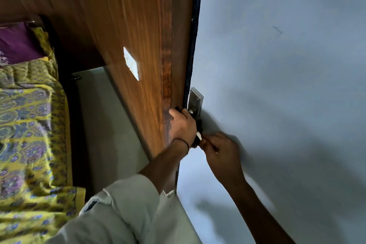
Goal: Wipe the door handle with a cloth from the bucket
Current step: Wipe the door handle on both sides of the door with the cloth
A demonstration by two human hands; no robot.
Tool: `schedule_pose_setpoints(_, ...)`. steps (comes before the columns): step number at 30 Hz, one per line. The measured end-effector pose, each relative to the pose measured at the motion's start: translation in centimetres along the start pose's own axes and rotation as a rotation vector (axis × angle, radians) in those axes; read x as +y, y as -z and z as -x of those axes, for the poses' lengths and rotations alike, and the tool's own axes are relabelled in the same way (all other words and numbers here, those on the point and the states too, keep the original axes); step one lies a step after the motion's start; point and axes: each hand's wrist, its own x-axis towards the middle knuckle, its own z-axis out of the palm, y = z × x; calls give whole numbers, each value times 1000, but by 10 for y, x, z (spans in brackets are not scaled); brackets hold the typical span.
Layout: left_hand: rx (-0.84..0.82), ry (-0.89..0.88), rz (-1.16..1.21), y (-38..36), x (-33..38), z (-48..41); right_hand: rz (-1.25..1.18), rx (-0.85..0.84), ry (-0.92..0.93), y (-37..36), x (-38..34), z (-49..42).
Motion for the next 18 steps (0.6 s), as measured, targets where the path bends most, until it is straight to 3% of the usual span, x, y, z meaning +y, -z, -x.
schedule_pose_setpoints(3,-155,49,-116,13,17,-23,-27,16,-28,-3,-1,3)
schedule_pose_setpoints(8,-301,269,197,30,32,-29,-88,56,-87,-6,-3,5)
schedule_pose_setpoints(13,-246,475,565,37,23,-8,-82,128,-52,-11,-9,12)
schedule_pose_setpoints(18,-157,488,843,11,-4,14,-39,130,-39,-12,-8,13)
